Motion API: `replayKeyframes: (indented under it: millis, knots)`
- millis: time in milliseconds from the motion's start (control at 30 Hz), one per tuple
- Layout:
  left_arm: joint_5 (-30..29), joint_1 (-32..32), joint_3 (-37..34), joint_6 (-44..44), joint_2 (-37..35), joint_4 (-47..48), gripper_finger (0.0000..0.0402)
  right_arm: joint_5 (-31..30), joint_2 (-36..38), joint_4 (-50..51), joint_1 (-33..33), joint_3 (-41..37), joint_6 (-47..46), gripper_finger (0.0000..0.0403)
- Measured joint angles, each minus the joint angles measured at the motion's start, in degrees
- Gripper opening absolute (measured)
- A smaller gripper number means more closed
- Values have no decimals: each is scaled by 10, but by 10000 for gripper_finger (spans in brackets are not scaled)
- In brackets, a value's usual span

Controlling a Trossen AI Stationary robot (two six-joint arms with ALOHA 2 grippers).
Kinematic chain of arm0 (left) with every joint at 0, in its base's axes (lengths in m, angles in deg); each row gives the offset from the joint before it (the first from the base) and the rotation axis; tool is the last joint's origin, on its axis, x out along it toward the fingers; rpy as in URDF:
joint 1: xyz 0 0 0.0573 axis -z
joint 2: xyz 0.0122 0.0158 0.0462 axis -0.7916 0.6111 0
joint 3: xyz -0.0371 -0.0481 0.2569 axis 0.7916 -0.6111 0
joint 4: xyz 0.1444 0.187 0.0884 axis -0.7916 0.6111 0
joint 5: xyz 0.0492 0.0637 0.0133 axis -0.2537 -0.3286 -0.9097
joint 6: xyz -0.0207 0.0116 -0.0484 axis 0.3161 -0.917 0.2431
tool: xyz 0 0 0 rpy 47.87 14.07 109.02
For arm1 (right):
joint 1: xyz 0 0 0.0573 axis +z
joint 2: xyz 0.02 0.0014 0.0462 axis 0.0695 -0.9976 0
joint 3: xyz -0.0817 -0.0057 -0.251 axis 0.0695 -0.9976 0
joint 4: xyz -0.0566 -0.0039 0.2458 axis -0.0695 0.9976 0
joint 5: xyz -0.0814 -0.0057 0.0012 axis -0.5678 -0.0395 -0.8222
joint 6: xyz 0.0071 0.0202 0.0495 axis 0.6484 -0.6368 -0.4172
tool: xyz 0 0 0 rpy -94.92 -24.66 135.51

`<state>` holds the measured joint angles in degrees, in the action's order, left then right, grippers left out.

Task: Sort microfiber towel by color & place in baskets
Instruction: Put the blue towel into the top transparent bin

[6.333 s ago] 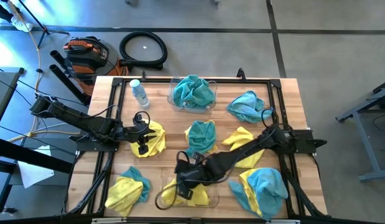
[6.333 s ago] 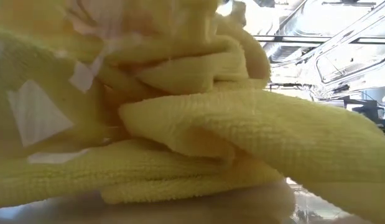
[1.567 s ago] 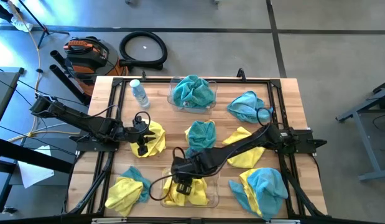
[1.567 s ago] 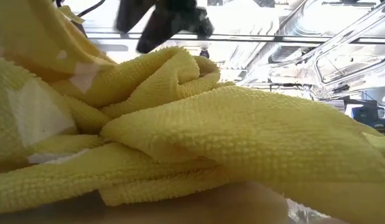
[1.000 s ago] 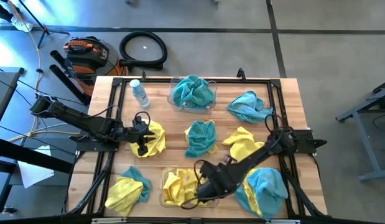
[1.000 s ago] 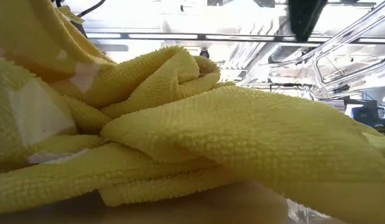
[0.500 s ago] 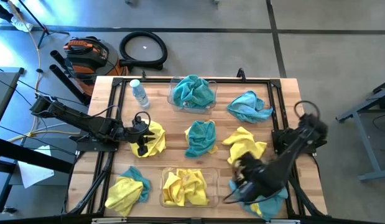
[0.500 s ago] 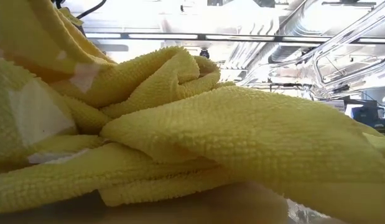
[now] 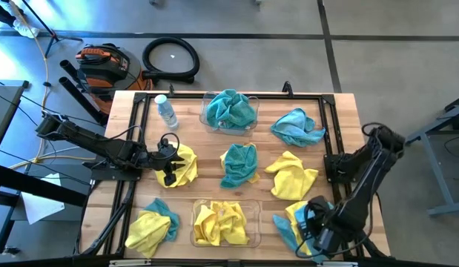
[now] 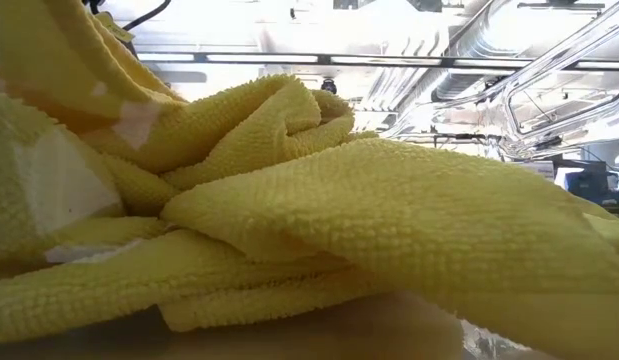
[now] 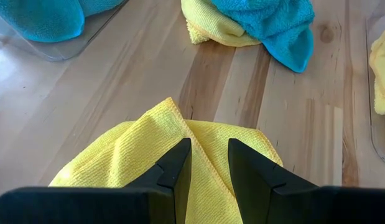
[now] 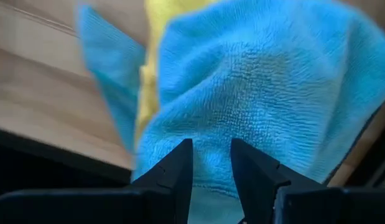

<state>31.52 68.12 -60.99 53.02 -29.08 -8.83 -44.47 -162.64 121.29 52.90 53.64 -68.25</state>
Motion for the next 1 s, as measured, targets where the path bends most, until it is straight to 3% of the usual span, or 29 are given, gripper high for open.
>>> replayKeyframes:
  millis: [267,367,467,700,867,1000]
  knots:
    - [0,0,0,5,0,0,92,42,-8,-59,-4,-83,7,100]
    - [0,0,0,5,0,0,92,42,-8,-72,-4,-91,21,71]
    - [0,0,0,5,0,0,92,25,-8,-54,-4,-82,36,18]
    - [0,0,0,4,0,0,92,-68,4,93,-3,14,41,6]
    - [0,0,0,4,0,0,92,-196,4,240,-7,116,48,5]
    - [-1,0,0,4,0,-1,92,-304,18,241,-31,157,135,2]
